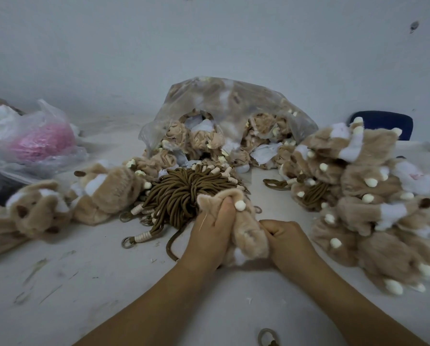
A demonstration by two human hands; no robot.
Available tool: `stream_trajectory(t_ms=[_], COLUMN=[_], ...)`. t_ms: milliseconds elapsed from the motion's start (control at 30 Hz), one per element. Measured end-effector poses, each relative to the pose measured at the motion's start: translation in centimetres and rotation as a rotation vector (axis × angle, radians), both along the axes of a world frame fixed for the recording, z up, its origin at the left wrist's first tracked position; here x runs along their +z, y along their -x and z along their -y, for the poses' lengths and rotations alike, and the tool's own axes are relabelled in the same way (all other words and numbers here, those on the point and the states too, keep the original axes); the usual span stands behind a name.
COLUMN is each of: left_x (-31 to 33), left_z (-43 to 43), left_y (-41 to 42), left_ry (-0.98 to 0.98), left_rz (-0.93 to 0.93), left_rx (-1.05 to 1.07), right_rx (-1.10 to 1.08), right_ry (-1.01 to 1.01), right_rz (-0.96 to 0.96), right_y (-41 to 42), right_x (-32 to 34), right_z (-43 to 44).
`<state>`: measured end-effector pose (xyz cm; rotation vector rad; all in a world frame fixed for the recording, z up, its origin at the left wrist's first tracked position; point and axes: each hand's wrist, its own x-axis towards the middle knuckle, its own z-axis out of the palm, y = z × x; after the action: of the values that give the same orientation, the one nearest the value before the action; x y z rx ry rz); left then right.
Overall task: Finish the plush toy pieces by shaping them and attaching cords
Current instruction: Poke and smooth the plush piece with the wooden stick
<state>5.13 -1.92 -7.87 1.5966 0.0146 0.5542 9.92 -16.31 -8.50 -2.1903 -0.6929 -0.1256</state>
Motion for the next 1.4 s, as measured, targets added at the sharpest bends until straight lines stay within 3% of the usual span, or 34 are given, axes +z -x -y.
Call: stream_trajectory(t_ms=[167,467,700,867,1067,1167,1400], left_x=[-0.8,-0.6,-0.4,-0.6,-0.8,-0.9,-0.7], left_z=[-0.9,-1.8,0.1,-0.4,-1.6,-1.3,-0.5], left_y=[-0.3,0.0,-0.1,-0.1,0.1,0.4,0.1], left_ry=[0.125,0.118,-0.008,-0.032,0.198,0.16,0.041], left_rz=[-0.023,-0.085,-0.074,-0.102,-0.061,-0.091,-0.061], left_rx=[-0.002,0.052,0.058,0.048,-0.005,0.002,-0.069], right_rx=[-0.022,-0.049,0.047,0.014,-0.049,-0.025,0.009], right_ry=[-0.007,0.286,0.013,0.009,0.21,0.299,0.137], right_rz=[-0.043,0.191,-0.007,-0.044,0.087,0.155,0.071], right_y=[-0.2,-0.7,-0.1,-0.4,-0.5,-0.3,-0.2], right_x=[-0.2,2.0,-0.1,-0.3,1.9,2.2,0.4], right_z=[-0.4,2.2,0.4,0.1,1.9,2.0,0.6])
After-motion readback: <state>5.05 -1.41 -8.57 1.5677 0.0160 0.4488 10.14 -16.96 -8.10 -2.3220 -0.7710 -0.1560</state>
